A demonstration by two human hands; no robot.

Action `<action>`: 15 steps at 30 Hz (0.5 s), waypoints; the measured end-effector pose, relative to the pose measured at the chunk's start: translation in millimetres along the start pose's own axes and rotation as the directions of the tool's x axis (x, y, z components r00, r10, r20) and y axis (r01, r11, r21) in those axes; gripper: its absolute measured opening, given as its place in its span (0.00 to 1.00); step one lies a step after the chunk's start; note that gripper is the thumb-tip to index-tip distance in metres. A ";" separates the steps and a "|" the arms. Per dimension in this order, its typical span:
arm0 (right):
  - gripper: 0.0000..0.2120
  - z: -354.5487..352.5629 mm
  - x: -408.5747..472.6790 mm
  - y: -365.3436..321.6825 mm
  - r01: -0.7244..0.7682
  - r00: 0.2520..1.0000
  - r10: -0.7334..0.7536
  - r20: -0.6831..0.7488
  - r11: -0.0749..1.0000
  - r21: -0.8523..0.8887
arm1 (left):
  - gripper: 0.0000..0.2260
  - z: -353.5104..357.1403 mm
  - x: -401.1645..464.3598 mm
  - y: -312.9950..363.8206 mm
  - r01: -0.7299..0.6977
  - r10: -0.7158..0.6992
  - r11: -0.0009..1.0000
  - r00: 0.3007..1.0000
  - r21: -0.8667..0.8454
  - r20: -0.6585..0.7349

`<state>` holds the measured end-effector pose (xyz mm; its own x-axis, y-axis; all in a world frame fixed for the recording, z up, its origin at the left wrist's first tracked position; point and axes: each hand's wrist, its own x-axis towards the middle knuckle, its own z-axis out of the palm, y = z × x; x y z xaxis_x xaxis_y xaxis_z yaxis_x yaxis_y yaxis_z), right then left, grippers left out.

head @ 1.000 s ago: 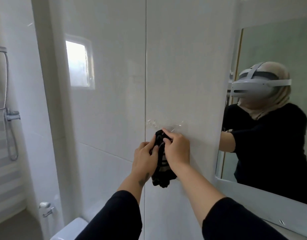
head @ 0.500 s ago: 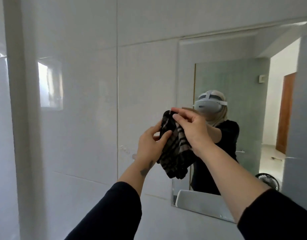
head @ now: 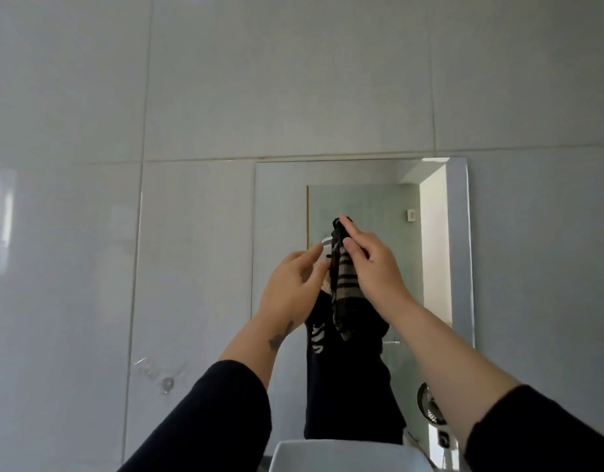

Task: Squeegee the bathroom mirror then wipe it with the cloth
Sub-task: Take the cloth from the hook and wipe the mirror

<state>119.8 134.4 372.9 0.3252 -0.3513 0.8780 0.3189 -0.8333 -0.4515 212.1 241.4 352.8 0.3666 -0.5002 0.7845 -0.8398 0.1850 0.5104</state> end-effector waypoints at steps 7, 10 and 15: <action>0.19 26.7 49.7 8.2 0.195 0.974 -0.219 -0.050 0.935 -0.295 | 0.34 1.1 -5.3 -66.0 0.087 -0.103 0.850 0.995 0.519 0.002; 0.19 49.5 76.5 3.6 0.245 0.946 -0.316 -0.072 0.843 -0.480 | 0.41 1.8 -8.1 -94.0 0.108 -0.162 0.752 0.987 0.650 0.024; 0.21 82.0 129.5 -19.3 0.296 0.888 -0.459 -0.035 0.627 -0.721 | 0.40 13.7 -10.3 -108.7 0.045 -0.058 0.666 0.998 0.745 -0.009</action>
<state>228.7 140.0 482.2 0.1110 0.0557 0.9923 -0.3456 -0.9340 0.0910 294.1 214.8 284.4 0.4180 -0.5023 0.7570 -0.8409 -0.5293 0.1131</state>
